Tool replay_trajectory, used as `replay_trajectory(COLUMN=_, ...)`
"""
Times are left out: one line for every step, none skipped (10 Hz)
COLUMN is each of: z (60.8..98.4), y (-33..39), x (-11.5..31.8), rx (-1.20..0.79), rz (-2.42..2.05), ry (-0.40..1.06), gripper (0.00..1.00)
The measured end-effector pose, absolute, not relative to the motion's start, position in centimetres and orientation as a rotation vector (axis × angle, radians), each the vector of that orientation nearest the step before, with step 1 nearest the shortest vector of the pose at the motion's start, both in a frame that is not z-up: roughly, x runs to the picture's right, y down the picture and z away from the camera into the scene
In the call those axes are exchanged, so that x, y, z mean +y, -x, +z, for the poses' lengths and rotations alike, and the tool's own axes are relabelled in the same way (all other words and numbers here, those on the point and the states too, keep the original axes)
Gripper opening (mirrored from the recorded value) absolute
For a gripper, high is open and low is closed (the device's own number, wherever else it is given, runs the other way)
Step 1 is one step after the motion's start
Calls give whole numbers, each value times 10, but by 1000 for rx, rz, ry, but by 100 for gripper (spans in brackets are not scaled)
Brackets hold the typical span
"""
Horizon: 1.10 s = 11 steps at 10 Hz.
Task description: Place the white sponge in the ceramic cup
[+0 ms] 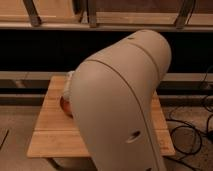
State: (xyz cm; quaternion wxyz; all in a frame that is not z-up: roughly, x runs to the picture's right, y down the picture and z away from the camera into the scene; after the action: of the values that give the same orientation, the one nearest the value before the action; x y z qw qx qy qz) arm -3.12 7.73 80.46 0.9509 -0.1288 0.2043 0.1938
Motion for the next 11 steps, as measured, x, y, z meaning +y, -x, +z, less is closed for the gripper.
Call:
replay_trajectory(z=805, y=33, x=77, rx=413, rz=391, ry=263, gripper=80)
replay_trajectory(z=805, y=34, x=77, rx=411, rz=389, ry=263, gripper=80)
replay_trajectory(z=805, y=33, x=77, rx=412, rz=391, ry=262, gripper=80)
replay_trajectory(z=806, y=35, x=77, rx=408, rz=393, ry=264, gripper=80)
replay_trajectory(z=812, y=34, x=81, rx=405, rz=406, ry=277, gripper=80)
replay_trajectory(z=818, y=24, x=91, rx=413, rz=443, ry=304, gripper=80)
replay_trajectory(z=821, y=4, x=107, rx=432, rz=508, ry=334, gripper=80)
replay_trajectory(z=820, y=-7, x=115, rx=439, rz=551, ry=346, gripper=80)
replay_trajectory(z=817, y=-22, x=123, rx=446, rz=600, ry=353, gripper=80)
replay_trajectory(z=813, y=-38, x=128, rx=451, rz=649, ry=351, gripper=80)
replay_trajectory(z=808, y=-53, x=131, rx=455, rz=686, ry=349, gripper=80)
